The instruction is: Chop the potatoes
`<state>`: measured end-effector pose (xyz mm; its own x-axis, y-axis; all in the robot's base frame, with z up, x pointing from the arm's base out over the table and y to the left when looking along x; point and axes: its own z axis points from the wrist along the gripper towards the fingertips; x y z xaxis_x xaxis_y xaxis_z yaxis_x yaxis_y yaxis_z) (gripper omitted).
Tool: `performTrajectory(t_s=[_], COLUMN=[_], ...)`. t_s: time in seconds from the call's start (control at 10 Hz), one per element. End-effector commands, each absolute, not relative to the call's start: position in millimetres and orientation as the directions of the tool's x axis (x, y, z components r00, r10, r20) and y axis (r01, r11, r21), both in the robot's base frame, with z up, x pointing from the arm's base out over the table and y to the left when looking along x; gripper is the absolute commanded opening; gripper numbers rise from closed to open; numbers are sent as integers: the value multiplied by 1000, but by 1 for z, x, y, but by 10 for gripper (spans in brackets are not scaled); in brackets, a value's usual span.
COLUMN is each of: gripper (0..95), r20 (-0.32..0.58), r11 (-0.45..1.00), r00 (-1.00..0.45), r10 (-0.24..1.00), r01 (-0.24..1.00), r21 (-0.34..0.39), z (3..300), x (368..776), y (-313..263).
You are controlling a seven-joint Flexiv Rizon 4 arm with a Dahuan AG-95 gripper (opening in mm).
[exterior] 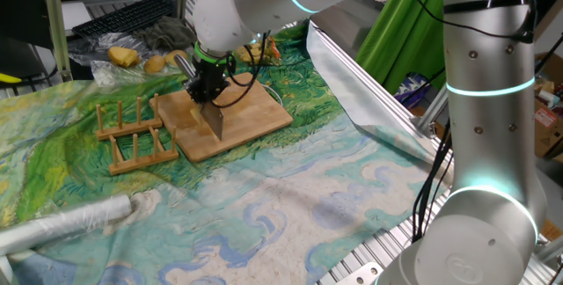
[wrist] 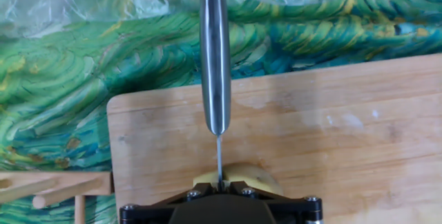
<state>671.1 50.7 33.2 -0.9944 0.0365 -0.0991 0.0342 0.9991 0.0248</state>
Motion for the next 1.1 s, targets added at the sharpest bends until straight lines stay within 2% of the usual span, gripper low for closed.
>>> performTrajectory(t_s=[0.1, 0.4, 1.1], gripper=[0, 0, 0], r20=[-60, -54, -29], r11=[999, 999, 999], r00=[-998, -998, -999], r10=[32, 41, 40], r01=[31, 40, 40], r21=[23, 26, 9], z=[37, 42, 79], x=[672, 671, 666], y=[52, 52, 44])
